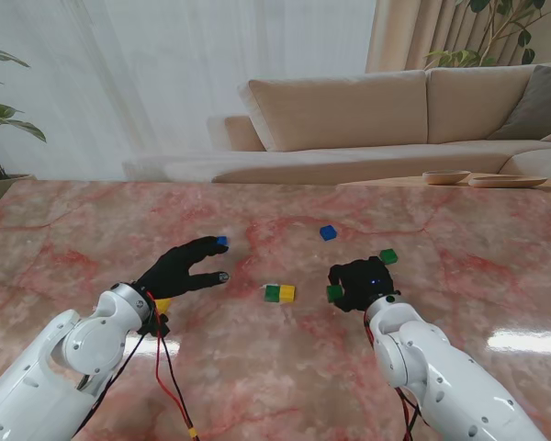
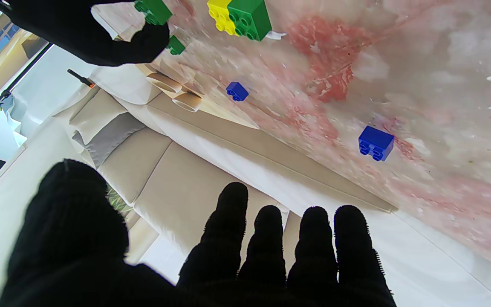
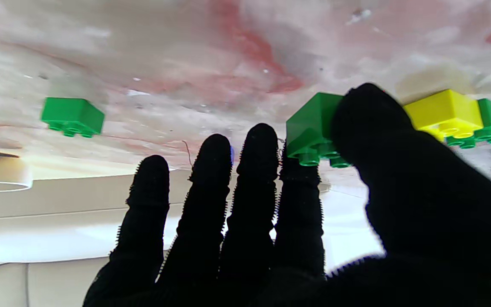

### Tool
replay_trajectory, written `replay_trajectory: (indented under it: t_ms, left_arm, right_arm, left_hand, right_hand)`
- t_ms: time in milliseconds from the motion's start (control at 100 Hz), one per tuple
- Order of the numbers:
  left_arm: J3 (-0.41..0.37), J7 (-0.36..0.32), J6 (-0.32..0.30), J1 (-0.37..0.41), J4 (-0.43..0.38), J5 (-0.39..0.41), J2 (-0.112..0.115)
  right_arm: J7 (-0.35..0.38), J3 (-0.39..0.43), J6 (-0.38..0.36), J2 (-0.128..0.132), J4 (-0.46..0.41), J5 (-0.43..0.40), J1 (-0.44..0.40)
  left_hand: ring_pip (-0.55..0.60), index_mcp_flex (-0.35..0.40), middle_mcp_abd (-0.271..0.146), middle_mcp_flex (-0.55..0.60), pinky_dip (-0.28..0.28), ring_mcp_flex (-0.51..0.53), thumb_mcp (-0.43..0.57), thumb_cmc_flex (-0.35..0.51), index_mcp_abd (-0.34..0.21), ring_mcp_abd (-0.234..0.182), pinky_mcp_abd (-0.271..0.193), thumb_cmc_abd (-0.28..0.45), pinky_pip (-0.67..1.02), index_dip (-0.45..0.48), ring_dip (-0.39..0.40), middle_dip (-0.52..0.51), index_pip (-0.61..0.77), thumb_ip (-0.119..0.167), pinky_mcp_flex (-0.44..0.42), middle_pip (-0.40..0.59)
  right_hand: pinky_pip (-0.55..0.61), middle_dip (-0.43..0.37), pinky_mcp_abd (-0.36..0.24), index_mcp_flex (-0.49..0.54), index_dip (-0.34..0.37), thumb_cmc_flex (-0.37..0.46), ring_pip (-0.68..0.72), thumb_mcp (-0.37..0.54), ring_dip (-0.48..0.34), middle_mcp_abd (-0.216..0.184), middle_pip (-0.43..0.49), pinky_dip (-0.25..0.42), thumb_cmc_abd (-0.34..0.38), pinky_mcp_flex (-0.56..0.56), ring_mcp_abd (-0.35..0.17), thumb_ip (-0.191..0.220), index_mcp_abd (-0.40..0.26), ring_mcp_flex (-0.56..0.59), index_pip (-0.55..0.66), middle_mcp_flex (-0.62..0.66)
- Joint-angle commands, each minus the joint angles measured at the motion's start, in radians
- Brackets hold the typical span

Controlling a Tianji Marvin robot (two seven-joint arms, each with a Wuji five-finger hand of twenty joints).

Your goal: Build a two-level staggered structure with toy bricks

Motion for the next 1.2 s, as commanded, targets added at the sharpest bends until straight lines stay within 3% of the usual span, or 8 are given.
replay_trajectory:
  t_ms: [0,150,480,970,1060,1190]
  left_arm:
    - [0.007,-0.004,0.007,0.001,-0.007,0.000,0.000]
    - [0.013,0.004,0.015,0.000,-0.014,0.004,-0.002]
    - [-0.004,0.000,0.013,0.022,-0.040,0.017,0.000]
    - [-0.013,-0.009,0.014,0.033,-0.052,0.027,0.003]
    - [-0.015,-0.012,0.013,0.034,-0.053,0.029,0.004]
    - [-0.021,-0.010,0.010,0.037,-0.055,0.036,0.004]
  right_arm:
    - [0.028,0.001,0.009,-0.015,-0.017,-0.008,-0.002]
    - [0.040,-0.060,0.048,-0.022,-0.018,0.017,0.038]
    - [-0.034,-0.207,0.083,-0.047,0.089,0.094,0.137]
    - [-0.097,-0.285,0.112,-0.075,0.195,0.171,0.194]
    - [-0.103,-0.298,0.115,-0.079,0.209,0.179,0.206]
    - [-0.104,-0.308,0.123,-0.083,0.218,0.190,0.213]
  left_hand:
    - [-0.021,0.021,0.003,0.002,-0.005,-0.019,-0.026,0.015,0.012,-0.044,-0.049,0.037,-0.034,0.003,-0.013,-0.009,-0.011,0.022,-0.011,-0.019]
    - [-0.020,0.021,0.003,0.000,-0.005,-0.021,-0.026,0.015,0.012,-0.044,-0.049,0.037,-0.034,0.003,-0.013,-0.009,-0.010,0.022,-0.011,-0.019]
    - [-0.022,0.020,0.003,0.001,-0.007,-0.022,-0.026,0.015,0.016,-0.045,-0.050,0.039,-0.038,0.003,-0.014,-0.009,-0.011,0.021,-0.012,-0.020]
    - [-0.023,0.018,0.002,-0.001,-0.010,-0.022,-0.027,0.014,0.014,-0.046,-0.050,0.039,-0.045,0.002,-0.014,-0.010,-0.013,0.022,-0.011,-0.021]
    - [-0.024,0.018,0.002,-0.002,-0.011,-0.024,-0.027,0.013,0.012,-0.047,-0.050,0.040,-0.046,0.002,-0.014,-0.010,-0.013,0.021,-0.011,-0.022]
    - [-0.024,0.019,0.001,-0.001,-0.012,-0.024,-0.027,0.014,0.012,-0.046,-0.050,0.039,-0.049,0.003,-0.014,-0.010,-0.013,0.021,-0.011,-0.021]
  right_hand:
    - [0.033,0.016,0.019,0.037,0.015,0.011,0.015,0.075,0.013,0.010,0.005,0.025,0.041,-0.016,0.009,-0.007,-0.025,-0.005,0.082,-0.017]
    - [0.032,0.012,0.019,0.031,0.021,0.011,0.016,0.077,0.013,0.014,0.012,0.023,0.043,-0.026,0.011,-0.005,-0.018,-0.016,0.076,-0.030]
    - [0.037,0.003,0.015,0.014,0.034,0.009,0.023,0.071,0.012,0.013,0.028,0.020,0.058,-0.035,0.008,0.001,-0.005,-0.038,0.065,-0.058]
    - [0.030,-0.029,0.007,-0.020,0.050,-0.010,0.032,0.069,0.008,0.008,0.051,0.008,0.074,-0.056,0.003,0.017,0.016,-0.079,0.038,-0.115]
    - [0.029,-0.085,0.006,-0.026,0.072,-0.020,0.036,0.073,0.000,0.007,0.074,0.004,0.076,-0.062,0.003,0.025,0.023,-0.092,0.011,-0.135]
    - [0.028,-0.096,0.003,-0.042,0.078,-0.047,0.036,0.087,0.000,0.010,0.076,0.003,0.079,-0.067,0.004,0.049,0.042,-0.110,-0.014,-0.160]
